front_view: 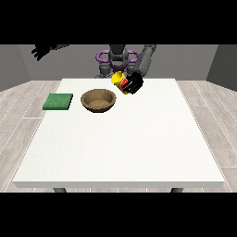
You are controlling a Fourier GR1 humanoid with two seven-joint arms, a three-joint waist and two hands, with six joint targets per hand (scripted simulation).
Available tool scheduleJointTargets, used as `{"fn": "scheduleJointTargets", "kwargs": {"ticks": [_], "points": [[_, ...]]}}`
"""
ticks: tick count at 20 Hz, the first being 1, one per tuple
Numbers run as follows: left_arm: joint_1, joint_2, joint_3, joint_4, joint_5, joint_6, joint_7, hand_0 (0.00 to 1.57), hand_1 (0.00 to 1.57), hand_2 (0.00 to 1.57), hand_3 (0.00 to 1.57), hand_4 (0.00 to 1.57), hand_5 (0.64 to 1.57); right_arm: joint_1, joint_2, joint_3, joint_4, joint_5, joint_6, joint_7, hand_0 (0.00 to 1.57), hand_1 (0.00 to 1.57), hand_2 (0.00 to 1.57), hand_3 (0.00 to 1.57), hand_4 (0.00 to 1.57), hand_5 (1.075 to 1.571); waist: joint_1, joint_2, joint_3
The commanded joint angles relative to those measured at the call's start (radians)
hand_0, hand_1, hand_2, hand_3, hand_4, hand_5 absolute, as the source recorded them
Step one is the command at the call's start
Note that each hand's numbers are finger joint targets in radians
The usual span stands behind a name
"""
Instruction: Pick the cup and pour the ball into the bowl, then pick the bowl and place it on the pad
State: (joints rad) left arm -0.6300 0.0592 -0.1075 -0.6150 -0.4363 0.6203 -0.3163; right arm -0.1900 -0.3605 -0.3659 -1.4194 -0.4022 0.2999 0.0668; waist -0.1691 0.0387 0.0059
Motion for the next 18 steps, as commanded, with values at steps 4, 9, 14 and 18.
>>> {"fn": "scheduleJointTargets", "kwargs": {"ticks": [4, 9, 14, 18], "points": [[-0.137, -0.005, -0.223, 0.149, -0.348, 0.086, 0.359, 1.36, 1.36, 1.57, 1.57, 1.46, 1.535, 0.042, 0.01, -0.011, 0.136, 0.028, 0.04, -0.082, 0.0, 0.0, 0.0, 0.08, 0.68, 1.561, 0.04, -0.077, -0.0005], [-0.246, -0.057, -0.294, 0.187, -0.467, -0.015, 0.559, 1.35, 1.35, 1.57, 1.57, 1.44, 1.54, 0.015, -0.05, -0.059, 0.216, -0.015, 0.072, -0.049, 0.0, 0.0, 0.0, 0.0, 0.69, 1.56, 0.062, -0.1, -0.0041], [-0.367, -0.059, -0.403, 0.202, -0.604, -0.078, 0.725, 1.31, 1.31, 1.57, 1.57, 1.47, 1.529, -0.035, -0.036, -0.042, 0.265, -0.006, 0.096, -0.096, 0.0, 0.0, 0.0, 0.17, 0.7, 1.56, 0.041, -0.057, -0.0039], [-0.417, -0.059, -0.524, 0.206, -0.708, -0.204, 0.863, 1.46, 1.46, 1.57, 1.57, 1.26, 1.557, -0.047, -0.023, -0.004, 0.291, 0.022, 0.093, -0.072, 0.0, 0.0, 0.0, 0.18, 0.69, 1.556, 0.008, -0.116, -0.0034]]}}
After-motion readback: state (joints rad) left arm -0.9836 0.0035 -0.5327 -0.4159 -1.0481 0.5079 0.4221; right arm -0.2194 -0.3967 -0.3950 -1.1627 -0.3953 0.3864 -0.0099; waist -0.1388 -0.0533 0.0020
